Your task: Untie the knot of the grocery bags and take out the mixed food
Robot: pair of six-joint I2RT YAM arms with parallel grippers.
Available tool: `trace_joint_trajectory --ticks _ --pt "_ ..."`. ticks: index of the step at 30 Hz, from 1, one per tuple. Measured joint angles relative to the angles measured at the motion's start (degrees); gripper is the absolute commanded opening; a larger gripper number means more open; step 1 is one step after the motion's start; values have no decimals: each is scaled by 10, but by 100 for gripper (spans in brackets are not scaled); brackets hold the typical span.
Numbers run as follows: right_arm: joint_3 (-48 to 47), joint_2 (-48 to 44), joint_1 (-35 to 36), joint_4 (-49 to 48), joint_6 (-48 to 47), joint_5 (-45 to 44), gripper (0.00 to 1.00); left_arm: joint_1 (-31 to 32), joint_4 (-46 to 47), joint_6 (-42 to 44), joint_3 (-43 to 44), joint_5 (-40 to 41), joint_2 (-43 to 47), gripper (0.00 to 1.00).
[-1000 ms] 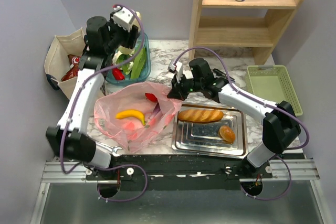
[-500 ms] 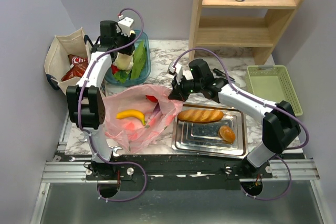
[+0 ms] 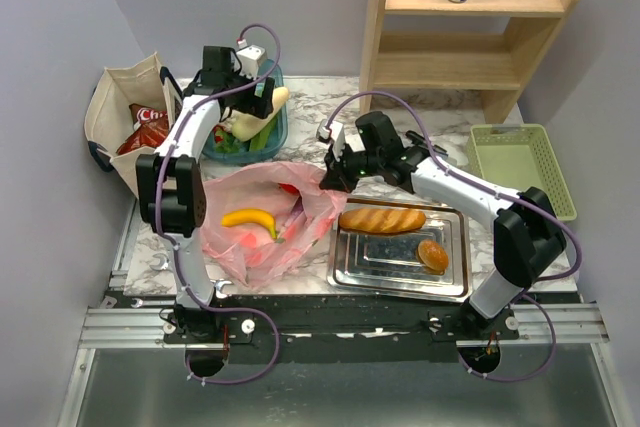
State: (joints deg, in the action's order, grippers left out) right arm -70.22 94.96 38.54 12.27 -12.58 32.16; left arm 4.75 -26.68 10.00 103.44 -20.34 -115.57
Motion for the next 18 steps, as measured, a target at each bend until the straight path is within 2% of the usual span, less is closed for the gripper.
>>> trace_joint_trajectory --ticks 5,6,8,9,11,13,15,18 --pt "-6 1 0 0 0 -1 1 -16 17 -3 -65 -39 80 98" --pt "-7 1 0 0 0 -1 1 -18 25 -3 -81 -54 104 95" --pt "-8 1 0 0 1 -3 1 -23 50 -3 -125 -101 180 81" --pt "-8 1 0 0 2 -4 1 -24 73 0 -157 -136 232 70" --pt "-8 1 0 0 6 -5 1 -19 102 12 -206 -188 327 55" --pt "-8 1 0 -2 11 -8 1 -6 112 34 -239 -218 400 45" --pt "-8 1 0 -3 16 -8 1 37 91 84 -275 -250 483 32" --pt "-8 0 0 -5 21 -8 1 117 59 137 -351 -263 568 26"
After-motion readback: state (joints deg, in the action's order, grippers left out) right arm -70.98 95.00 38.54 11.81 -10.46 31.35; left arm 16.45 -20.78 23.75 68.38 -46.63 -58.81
